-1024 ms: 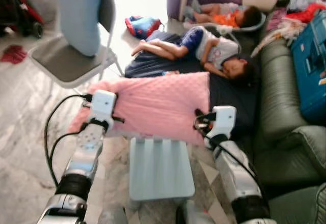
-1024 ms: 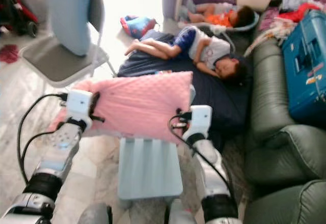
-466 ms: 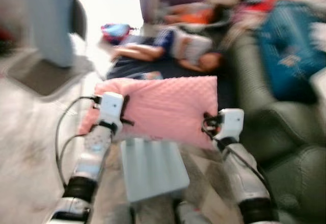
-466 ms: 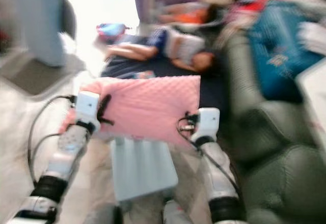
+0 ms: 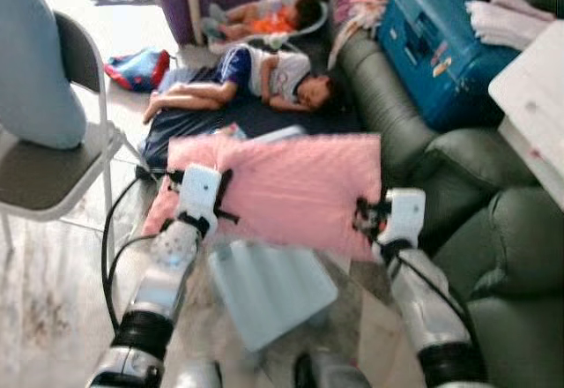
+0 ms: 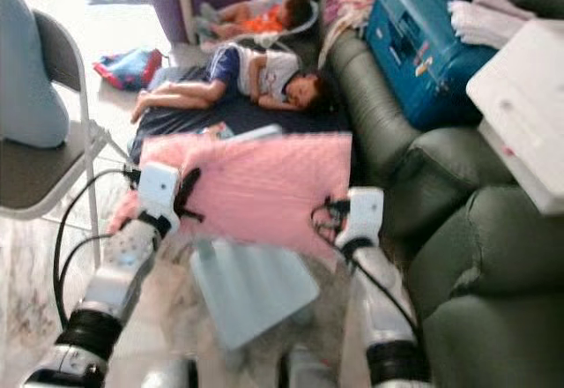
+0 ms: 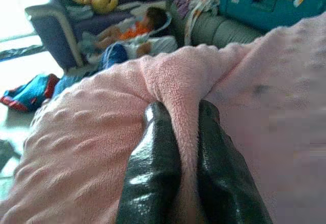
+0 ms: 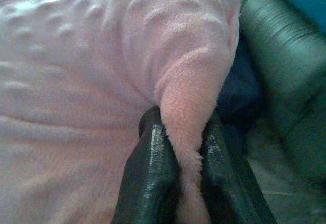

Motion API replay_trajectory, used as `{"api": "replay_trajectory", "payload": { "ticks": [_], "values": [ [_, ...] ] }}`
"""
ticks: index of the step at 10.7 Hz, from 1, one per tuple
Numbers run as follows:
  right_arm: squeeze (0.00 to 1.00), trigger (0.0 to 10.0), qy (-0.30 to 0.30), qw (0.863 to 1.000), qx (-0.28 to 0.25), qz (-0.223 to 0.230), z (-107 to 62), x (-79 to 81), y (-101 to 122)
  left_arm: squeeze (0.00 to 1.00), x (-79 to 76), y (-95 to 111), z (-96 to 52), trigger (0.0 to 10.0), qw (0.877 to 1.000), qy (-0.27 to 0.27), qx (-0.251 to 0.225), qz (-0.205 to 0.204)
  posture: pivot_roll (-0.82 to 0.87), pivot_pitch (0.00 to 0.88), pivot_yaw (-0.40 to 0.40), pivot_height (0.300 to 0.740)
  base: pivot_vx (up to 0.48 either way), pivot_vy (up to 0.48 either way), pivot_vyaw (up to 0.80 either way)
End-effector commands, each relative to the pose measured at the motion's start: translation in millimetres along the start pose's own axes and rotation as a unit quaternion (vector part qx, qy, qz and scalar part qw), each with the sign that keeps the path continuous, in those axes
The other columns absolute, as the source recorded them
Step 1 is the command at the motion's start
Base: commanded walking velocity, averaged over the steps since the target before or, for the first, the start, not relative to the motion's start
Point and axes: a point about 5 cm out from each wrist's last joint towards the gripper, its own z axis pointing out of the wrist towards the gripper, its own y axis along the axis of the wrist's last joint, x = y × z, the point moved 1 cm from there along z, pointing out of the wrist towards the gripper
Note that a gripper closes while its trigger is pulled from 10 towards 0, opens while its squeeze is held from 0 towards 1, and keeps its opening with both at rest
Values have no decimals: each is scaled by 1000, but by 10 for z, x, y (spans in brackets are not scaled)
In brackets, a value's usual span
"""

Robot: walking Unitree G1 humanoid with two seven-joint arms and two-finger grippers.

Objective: Move the pillow to the sofa

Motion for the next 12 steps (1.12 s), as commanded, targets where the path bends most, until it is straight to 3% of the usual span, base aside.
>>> {"api": "replay_trajectory", "payload": {
  "ticks": [1,3,9,12],
  "values": [
    [0,10000,2,1000,-1,-2,13,8,15,0,23,51,11,10000,1000,0,-9,11,-89,104,-36,740,0,480,-450],
    [0,10000,8,1000,5,-3,8,50,-18,0,10,65,10,10000,1000,-1,-14,6,-89,102,-38,740,0,480,-703],
    [0,10000,11,1000,5,-7,51,48,4,0,-67,104,16,10000,999,-25,-23,-22,-89,93,-42,740,0,0,-800],
    [0,10000,9,1000,8,-10,48,41,-15,0,-120,120,22,10000,999,-31,-25,-31,-90,93,-42,740,0,0,-267]
  ]
}}
